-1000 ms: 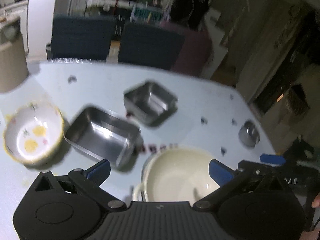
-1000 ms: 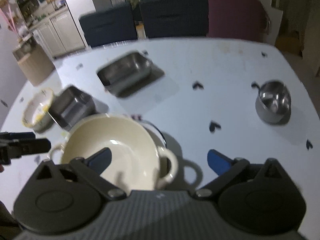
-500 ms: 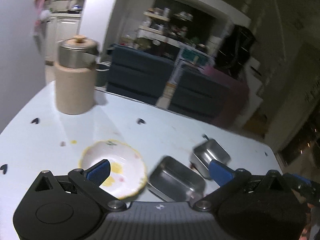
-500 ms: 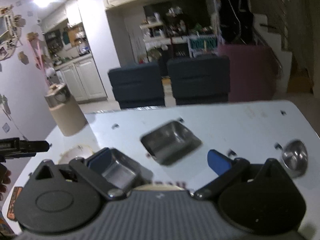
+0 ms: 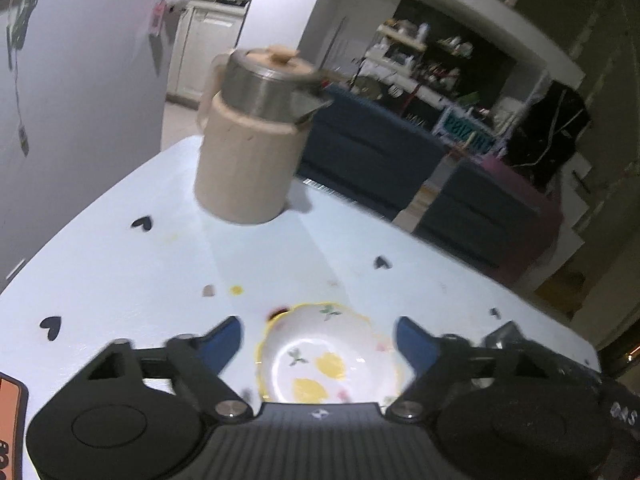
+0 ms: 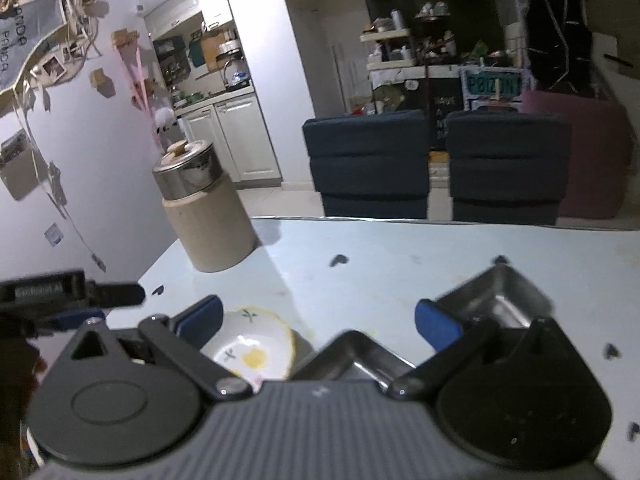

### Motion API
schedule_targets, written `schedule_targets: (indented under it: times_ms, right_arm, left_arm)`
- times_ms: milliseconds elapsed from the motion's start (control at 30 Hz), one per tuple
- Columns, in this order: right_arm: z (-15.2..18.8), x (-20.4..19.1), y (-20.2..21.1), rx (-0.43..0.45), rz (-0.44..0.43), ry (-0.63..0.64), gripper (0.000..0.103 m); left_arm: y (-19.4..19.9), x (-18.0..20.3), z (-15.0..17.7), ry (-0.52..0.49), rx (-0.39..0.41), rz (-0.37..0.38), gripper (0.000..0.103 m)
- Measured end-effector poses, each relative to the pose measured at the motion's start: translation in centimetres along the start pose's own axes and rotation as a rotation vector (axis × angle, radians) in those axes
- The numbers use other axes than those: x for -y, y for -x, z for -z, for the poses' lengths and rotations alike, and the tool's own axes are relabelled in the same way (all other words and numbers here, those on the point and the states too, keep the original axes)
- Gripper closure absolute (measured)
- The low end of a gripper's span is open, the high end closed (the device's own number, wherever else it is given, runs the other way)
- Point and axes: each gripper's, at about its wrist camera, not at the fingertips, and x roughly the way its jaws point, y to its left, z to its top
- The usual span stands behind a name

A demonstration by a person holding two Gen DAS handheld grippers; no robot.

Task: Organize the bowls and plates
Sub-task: 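Move both grippers to the rim of the yellow-rimmed lemon-print bowl, then close both grippers on the lemon-print bowl rim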

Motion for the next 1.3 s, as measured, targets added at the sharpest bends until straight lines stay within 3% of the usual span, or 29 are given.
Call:
schedule_targets:
  times_ms: [67,100,200,233,300,500,600,667,700,833,1133,1300]
  right_arm:
    - [-0.2,-1.0,-2.5,-0.042,-0.015,-0.014,0.002]
    - [-0.3,-1.4,-4.0,-0.069,-0.031,-0.012,0.008]
    - [-0.2,-2.5,-7.3,-0.136,-0.018,0.0,0.029]
    - [0.2,-2.8,-8.1,-0.155,-0.009,0.001,0.041]
    - [0.7,-3.3,-10.1,-0.2,0.018,0.011,0.056]
    - [1.8,-4.9,-14.0,-0.281,0.056,0.089,0.06]
    - [2.6,-4.7,-15.0,-0.314,0.095,0.148,0.078]
    - [3.0,-4.5,-15.4,-0.335,0.083,0.155,0.083]
    - [3.2,-4.5,-15.4,-0.344,0.075,0.156,0.094]
    - [3.6,-5.0,-14.9,-0.334,0.079,0.207,0.094]
    - [4.8,-7.3,-14.1,-0.347,-0.018,0.229,0.094]
    - [4.7,-7.1,-14.8,-0.363,-0.028,0.162,0.094]
  left_arm:
    - [-1.1,-0.8,0.0,0.012,-0.023,-0.006,0.033]
    - [-1.8,-1.3,0.1,0.022,-0.036,-0.006,0.038]
    - [-3.6,-2.4,0.6,0.054,-0.077,-0.004,0.049]
    - [-4.2,-2.6,0.8,0.058,-0.09,0.0,0.05]
    - [-5.1,-2.9,1.2,0.061,-0.11,0.002,0.053]
    - [-7.0,-3.1,1.6,0.023,-0.153,-0.002,0.06]
    - [-7.5,-3.5,1.7,0.014,-0.174,-0.006,0.071]
    - [-7.6,-3.9,1.7,0.019,-0.182,-0.007,0.082]
    - [-7.6,-4.1,1.7,0.023,-0.184,-0.006,0.083]
    - [-7.4,-4.9,1.6,0.032,-0.185,0.0,0.083]
    - [-7.6,-7.0,2.0,0.061,-0.231,-0.064,0.083]
    - [-7.7,-7.6,2.1,0.067,-0.234,-0.089,0.083]
